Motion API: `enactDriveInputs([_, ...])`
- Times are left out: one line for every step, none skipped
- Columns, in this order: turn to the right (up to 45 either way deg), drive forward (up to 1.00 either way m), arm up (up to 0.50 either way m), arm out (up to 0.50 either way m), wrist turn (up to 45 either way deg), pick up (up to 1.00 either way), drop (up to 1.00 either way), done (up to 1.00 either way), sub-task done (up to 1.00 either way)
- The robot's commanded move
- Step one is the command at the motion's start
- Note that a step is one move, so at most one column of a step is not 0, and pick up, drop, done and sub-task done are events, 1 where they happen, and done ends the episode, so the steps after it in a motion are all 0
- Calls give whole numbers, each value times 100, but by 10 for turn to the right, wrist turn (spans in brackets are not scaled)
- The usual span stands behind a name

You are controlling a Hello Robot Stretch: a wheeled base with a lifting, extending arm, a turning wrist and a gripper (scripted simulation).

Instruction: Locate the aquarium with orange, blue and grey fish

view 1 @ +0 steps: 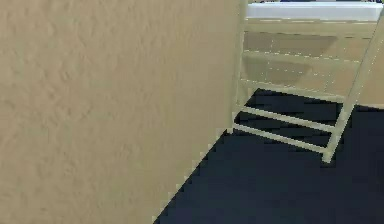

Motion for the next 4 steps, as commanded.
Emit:
enactDriveInputs([450, 0, 0, 0, 0, 0, 0, 0, 0])
enactDriveInputs([450, 0, 0, 0, 0, 0, 0, 0, 0])
enactDriveInputs([270, 0, 0, 0, 0, 0, 0, 0, 0])
enactDriveInputs([30, 0, 0, 0, 0, 0, 0, 0, 0])
